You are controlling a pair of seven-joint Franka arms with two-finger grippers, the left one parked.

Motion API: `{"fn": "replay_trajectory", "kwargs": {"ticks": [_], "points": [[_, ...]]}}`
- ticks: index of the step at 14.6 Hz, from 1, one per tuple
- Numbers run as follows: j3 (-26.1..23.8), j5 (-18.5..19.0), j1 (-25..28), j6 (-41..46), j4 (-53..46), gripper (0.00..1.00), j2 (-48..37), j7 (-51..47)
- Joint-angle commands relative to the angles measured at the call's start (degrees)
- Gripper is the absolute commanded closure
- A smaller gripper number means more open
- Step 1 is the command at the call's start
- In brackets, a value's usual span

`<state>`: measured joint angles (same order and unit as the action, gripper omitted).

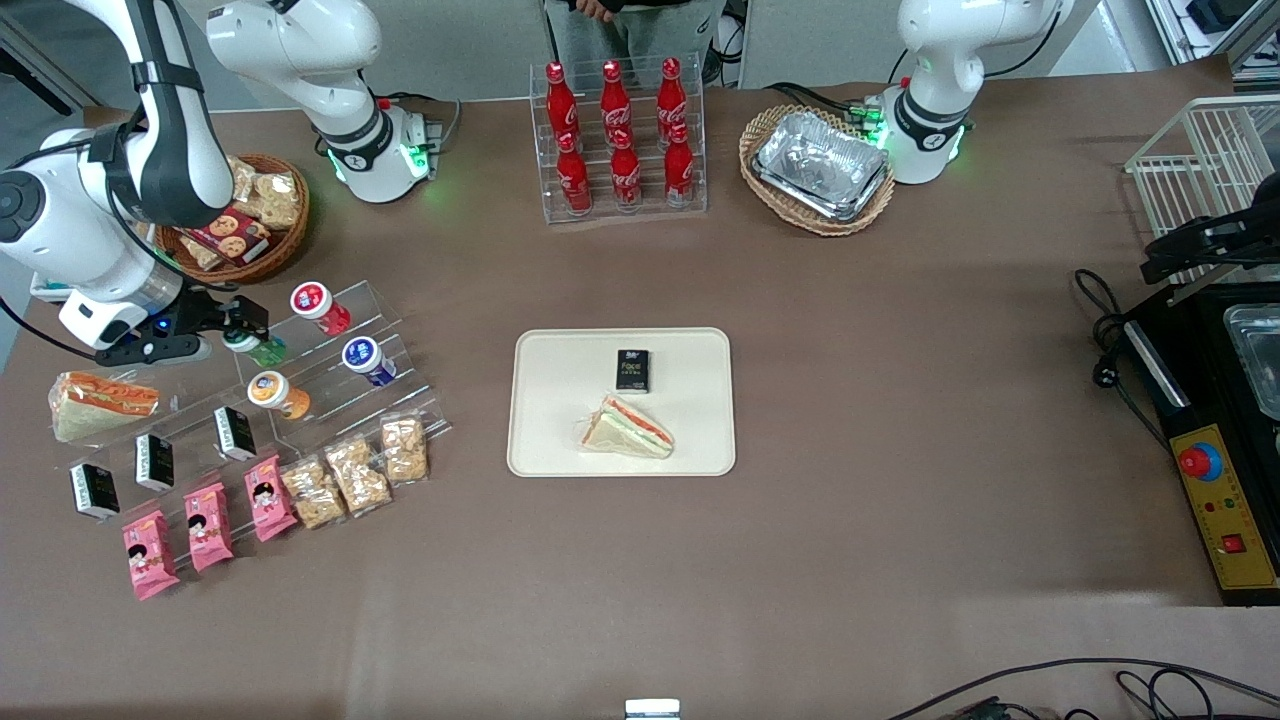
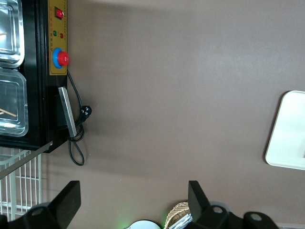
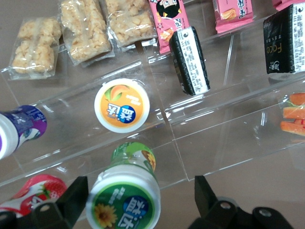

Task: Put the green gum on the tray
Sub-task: 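Lower the right gripper around the green gum tub and close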

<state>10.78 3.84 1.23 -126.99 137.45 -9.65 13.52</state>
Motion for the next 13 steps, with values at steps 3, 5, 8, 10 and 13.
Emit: {"fn": "replay_trajectory", "kwargs": {"ticks": [3,5,8,10,13], "points": [[-0.1,0.8,-0.3,-1.4,0.4,0.02,0.2,-0.6],[-0.1,0.7,-0.3,-1.5,0.4,0.02,0.3,-0.6],[-0.1,0.7,-0.3,-1.7,0.4,0.02,0.4,-0.7],[-0.1,0.4,-0.3,-1.7,0.4,0.03,0.7,-0.7],[-0.1,0.1,-0.3,-1.7,0.4,0.15,0.7,-0.7]]}}
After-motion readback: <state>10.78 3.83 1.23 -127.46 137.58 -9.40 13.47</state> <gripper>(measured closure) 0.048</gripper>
